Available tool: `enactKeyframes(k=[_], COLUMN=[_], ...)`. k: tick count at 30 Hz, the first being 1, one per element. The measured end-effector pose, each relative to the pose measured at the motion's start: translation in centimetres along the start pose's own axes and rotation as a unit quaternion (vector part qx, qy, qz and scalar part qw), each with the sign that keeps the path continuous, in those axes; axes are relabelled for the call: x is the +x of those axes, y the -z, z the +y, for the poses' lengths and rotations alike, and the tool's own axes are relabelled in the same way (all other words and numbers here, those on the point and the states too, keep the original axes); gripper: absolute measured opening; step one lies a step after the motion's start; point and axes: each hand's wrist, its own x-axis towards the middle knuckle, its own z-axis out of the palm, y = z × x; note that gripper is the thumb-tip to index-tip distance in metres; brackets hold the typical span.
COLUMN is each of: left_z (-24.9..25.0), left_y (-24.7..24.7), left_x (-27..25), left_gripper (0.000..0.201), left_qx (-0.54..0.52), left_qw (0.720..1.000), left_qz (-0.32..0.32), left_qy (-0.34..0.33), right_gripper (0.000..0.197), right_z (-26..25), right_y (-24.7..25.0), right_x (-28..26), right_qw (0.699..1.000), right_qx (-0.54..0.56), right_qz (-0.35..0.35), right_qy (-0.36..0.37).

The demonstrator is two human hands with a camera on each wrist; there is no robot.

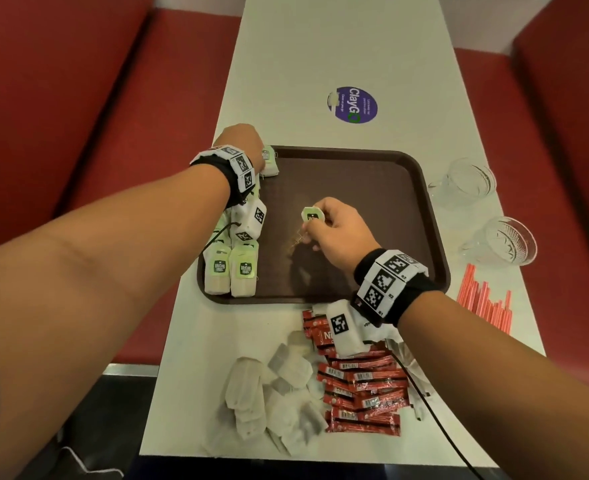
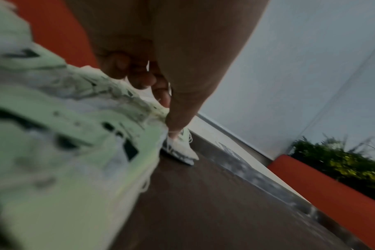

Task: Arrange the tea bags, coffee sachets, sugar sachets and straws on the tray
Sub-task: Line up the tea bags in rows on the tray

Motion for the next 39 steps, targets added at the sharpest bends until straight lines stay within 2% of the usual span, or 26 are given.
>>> enactKeyframes(k=[9,14,17,18,20,22,25,29,31,33,35,37,39], left_z=[0.8,1.4,2.1,2.2,2.0,1.7,1.1,0.4,0.0,-0.6,-1.0,-0.9,-0.7], left_y=[-0.2,2.2,3.8,4.2,4.5,4.4,4.0,3.3,3.1,3.1,2.9,2.5,2.1], left_x=[-0.8,-4.0,-7.6,-8.8,-10.7,-11.6,-11.7,-11.1,-9.9,-7.9,-5.8,-4.0,-2.5], left_gripper=[0.005,0.034,0.051,0.048,0.029,0.009,0.003,0.002,0.005,0.008,0.01,0.012,0.013], left_qx=[0.072,-0.035,-0.123,-0.141,-0.147,-0.139,-0.152,-0.163,-0.159,-0.123,-0.071,-0.034,-0.015], left_qw=[0.992,0.991,0.974,0.965,0.951,0.947,0.952,0.962,0.973,0.984,0.992,0.994,0.995], left_qz=[-0.064,-0.005,-0.029,-0.049,-0.083,-0.075,-0.039,-0.035,-0.008,0.004,-0.018,-0.046,-0.051], left_qy=[-0.079,-0.131,-0.189,-0.214,-0.259,-0.278,-0.264,-0.215,-0.169,-0.128,-0.104,-0.092,-0.086], right_gripper=[0.006,0.007,0.005,0.007,0.014,0.018,0.017,0.015,0.023,0.033,0.036,0.034,0.029], right_z=[0.0,-0.8,-1.1,-1.2,-1.4,-1.4,-1.4,-1.3,-0.8,-0.3,0.3,0.8,1.1], right_y=[1.0,1.5,1.5,1.6,1.6,1.5,1.0,0.6,0.8,1.4,2.1,2.6,2.9], right_x=[0.7,0.9,1.3,1.4,1.6,1.6,1.4,1.0,0.3,-0.8,-1.9,-2.8,-3.4], right_qw=[0.999,0.997,0.997,0.998,0.998,0.998,0.999,0.999,0.996,0.973,0.927,0.894,0.882], right_qx=[-0.011,-0.046,-0.031,-0.021,-0.007,-0.002,-0.003,-0.022,-0.06,-0.157,-0.263,-0.326,-0.35], right_qz=[0.02,0.031,0.04,0.042,0.042,0.037,0.017,-0.001,-0.061,-0.171,-0.266,-0.306,-0.314], right_qy=[0.029,0.046,0.05,0.051,0.051,0.051,0.045,0.027,0.005,-0.007,0.001,0.013,0.02])
